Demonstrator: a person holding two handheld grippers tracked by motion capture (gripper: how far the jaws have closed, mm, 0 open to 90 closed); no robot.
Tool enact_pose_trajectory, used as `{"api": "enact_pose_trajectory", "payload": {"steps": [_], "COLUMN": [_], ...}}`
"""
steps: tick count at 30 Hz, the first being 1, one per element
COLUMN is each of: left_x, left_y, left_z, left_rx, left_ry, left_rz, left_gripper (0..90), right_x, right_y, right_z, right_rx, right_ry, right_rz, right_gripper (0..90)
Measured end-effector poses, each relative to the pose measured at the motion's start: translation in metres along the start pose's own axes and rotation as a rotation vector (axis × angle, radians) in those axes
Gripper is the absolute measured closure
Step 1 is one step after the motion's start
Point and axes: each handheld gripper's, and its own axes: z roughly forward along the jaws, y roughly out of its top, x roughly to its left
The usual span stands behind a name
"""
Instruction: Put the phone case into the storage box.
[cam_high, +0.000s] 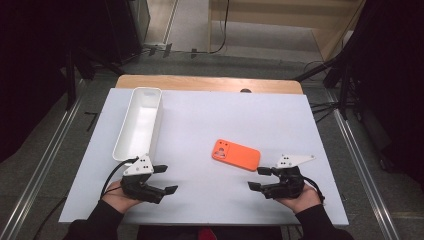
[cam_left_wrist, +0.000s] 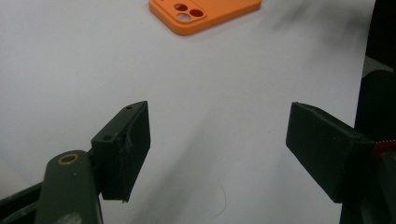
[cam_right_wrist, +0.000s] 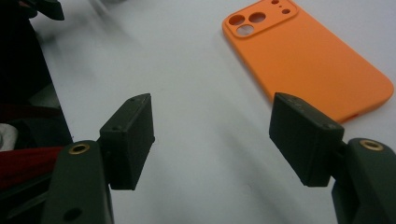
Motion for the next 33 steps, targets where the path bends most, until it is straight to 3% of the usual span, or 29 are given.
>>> {"api": "enact_pose_trajectory", "payload": {"steps": [3, 13, 23, 33], "left_x": [0.0, 0.0, 0.0, 0.0], "left_y": [0.0, 0.0, 0.0, 0.0], "left_z": [0.0, 0.0, 0.001, 0.001], "left_rx": [0.001, 0.004, 0.003, 0.004], "left_ry": [0.0, -0.002, -0.001, -0.001], "left_rz": [0.003, 0.004, 0.001, 0.002], "left_gripper": [22.2, 22.2, 22.2, 22.2], "right_x": [0.001, -0.001, -0.005, -0.006], "right_y": [-0.005, -0.007, 0.005, 0.025], "right_z": [-0.001, 0.001, 0.001, 0.005], "right_rx": [0.007, 0.017, 0.021, 0.03], "right_ry": [-0.011, -0.007, 0.012, 0.027], "right_rz": [-0.03, -0.016, -0.043, -0.11], "right_gripper": [28.3, 28.0, 27.0, 24.9]}}
